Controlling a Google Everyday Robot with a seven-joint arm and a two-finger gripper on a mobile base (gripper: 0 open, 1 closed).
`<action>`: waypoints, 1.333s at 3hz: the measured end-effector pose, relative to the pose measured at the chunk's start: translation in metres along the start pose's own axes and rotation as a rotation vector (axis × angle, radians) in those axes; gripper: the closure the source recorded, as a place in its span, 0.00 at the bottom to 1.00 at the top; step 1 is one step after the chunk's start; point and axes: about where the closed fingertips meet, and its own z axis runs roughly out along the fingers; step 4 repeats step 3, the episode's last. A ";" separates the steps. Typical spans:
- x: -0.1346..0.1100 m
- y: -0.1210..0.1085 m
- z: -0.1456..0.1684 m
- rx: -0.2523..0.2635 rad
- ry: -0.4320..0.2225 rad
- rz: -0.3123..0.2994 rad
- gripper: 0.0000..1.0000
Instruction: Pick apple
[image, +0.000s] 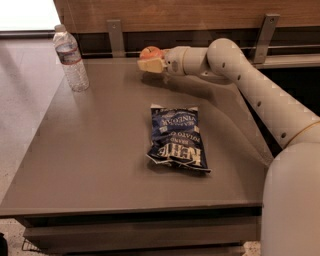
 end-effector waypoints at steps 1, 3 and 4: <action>-0.025 0.006 -0.021 0.037 -0.009 -0.047 1.00; -0.053 0.013 -0.040 0.070 -0.009 -0.098 1.00; -0.053 0.013 -0.040 0.070 -0.009 -0.098 1.00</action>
Offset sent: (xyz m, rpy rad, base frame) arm -0.0358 -0.0363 0.0929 -0.0940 -0.1448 -0.0866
